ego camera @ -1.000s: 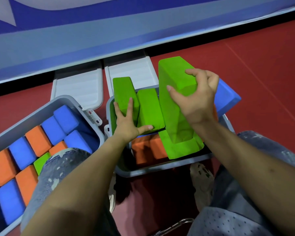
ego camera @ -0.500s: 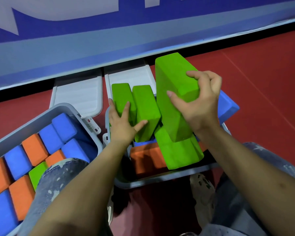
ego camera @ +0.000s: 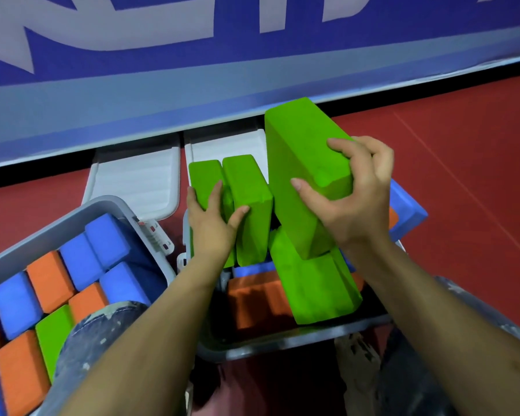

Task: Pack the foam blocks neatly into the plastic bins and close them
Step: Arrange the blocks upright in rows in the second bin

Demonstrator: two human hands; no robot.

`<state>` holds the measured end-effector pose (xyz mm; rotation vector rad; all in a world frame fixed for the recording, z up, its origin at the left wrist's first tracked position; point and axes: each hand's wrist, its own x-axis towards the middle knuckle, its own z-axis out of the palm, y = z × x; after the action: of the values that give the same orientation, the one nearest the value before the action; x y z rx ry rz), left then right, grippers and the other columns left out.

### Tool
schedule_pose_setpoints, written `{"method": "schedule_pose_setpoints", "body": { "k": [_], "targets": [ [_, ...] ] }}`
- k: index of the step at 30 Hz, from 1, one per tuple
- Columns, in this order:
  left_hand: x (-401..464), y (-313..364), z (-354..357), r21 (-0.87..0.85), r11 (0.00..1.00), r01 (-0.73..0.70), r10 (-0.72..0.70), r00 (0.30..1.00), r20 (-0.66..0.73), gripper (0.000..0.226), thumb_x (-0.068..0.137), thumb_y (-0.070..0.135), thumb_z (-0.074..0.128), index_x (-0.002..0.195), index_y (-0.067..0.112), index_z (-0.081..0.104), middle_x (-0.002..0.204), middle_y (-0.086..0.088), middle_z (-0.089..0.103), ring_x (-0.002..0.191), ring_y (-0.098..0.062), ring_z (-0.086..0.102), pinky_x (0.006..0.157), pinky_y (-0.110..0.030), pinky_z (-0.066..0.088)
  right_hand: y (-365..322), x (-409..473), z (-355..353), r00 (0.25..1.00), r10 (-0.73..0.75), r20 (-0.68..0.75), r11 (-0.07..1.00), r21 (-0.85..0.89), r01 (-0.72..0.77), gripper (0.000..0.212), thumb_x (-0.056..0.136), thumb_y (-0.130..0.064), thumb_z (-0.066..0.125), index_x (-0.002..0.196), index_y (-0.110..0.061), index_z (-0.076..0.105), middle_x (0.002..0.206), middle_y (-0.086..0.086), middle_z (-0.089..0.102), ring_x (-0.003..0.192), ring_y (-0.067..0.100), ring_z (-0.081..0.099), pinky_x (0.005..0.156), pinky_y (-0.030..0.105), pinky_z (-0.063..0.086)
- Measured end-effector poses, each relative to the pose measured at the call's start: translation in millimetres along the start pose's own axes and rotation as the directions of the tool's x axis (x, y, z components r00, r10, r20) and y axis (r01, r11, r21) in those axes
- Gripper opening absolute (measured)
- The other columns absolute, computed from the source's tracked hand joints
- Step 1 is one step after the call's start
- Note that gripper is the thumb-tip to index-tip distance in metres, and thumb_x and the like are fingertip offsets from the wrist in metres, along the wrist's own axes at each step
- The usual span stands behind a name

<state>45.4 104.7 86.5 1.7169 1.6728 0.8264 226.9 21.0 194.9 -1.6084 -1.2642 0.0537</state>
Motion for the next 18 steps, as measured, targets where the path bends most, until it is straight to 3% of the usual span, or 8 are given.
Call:
{"method": "schedule_pose_setpoints", "body": {
  "k": [3, 6, 9, 13, 18],
  "targets": [
    [-0.8, -0.2, -1.7, 0.054, 0.995, -0.084, 0.084, 0.996, -0.005, 0.06, 0.085, 0.045, 0.065, 0.14, 0.038, 0.044, 0.159, -0.015, -0.001, 0.147, -0.034, 0.001, 0.118, -0.043, 0.011, -0.4, 1.5, -4.5, 1.0, 0.002, -0.019, 1.0, 0.025, -0.001, 0.056, 0.068, -0.036, 0.081, 0.115, -0.012, 0.062, 0.121, 0.017, 0.045, 0.115, 0.023, 0.048, 0.103, 0.021, 0.036],
    [2.8, -0.3, -3.0, 0.147, 0.983, -0.106, 0.108, 0.994, -0.004, 0.049, 0.086, 0.046, 0.064, 0.133, 0.038, 0.054, 0.159, -0.014, 0.004, 0.146, -0.036, 0.002, 0.116, -0.049, 0.013, -0.1, 1.1, -8.0, 0.999, -0.02, -0.038, 0.999, 0.031, 0.022, 0.056, 0.068, -0.036, 0.079, 0.115, -0.011, 0.062, 0.122, 0.017, 0.044, 0.115, 0.021, 0.047, 0.103, 0.02, 0.035],
    [3.9, -0.3, -2.4, 0.114, 0.99, -0.086, 0.089, 0.996, -0.024, 0.045, 0.084, 0.043, 0.067, 0.128, 0.033, 0.06, 0.157, -0.018, 0.011, 0.144, -0.036, 0.011, 0.117, -0.043, 0.015, 5.0, -3.4, -2.7, 0.999, -0.043, -0.004, 0.998, 0.034, 0.043, 0.061, 0.069, -0.039, 0.076, 0.118, -0.007, 0.059, 0.124, 0.019, 0.041, 0.114, 0.012, 0.04, 0.103, 0.011, 0.029],
    [-0.5, 3.3, -3.1, 0.088, 0.995, -0.038, 0.043, 0.998, -0.047, 0.052, 0.086, 0.041, 0.067, 0.134, 0.027, 0.055, 0.156, -0.019, 0.012, 0.144, -0.035, 0.01, 0.116, -0.039, 0.013, 13.1, -4.5, 3.3, 0.995, -0.052, 0.086, 0.998, 0.038, 0.049, 0.071, 0.072, -0.04, 0.072, 0.127, -0.001, 0.048, 0.132, 0.024, 0.033, 0.12, 0.007, 0.031, 0.104, 0.007, 0.023],
    [-10.5, -4.3, -4.4, 0.153, 0.987, -0.041, 0.042, 0.999, -0.004, 0.063, 0.089, 0.046, 0.059, 0.143, 0.019, 0.041, 0.158, -0.018, 0.007, 0.145, -0.035, 0.002, 0.117, -0.042, 0.008, 25.2, -2.6, -1.3, 0.952, -0.077, 0.296, 0.995, 0.088, 0.053, 0.079, 0.069, -0.031, 0.075, 0.137, -0.014, 0.039, 0.141, 0.004, 0.015, 0.122, -0.026, 0.016, 0.1, -0.003, 0.016]
  ]
}}
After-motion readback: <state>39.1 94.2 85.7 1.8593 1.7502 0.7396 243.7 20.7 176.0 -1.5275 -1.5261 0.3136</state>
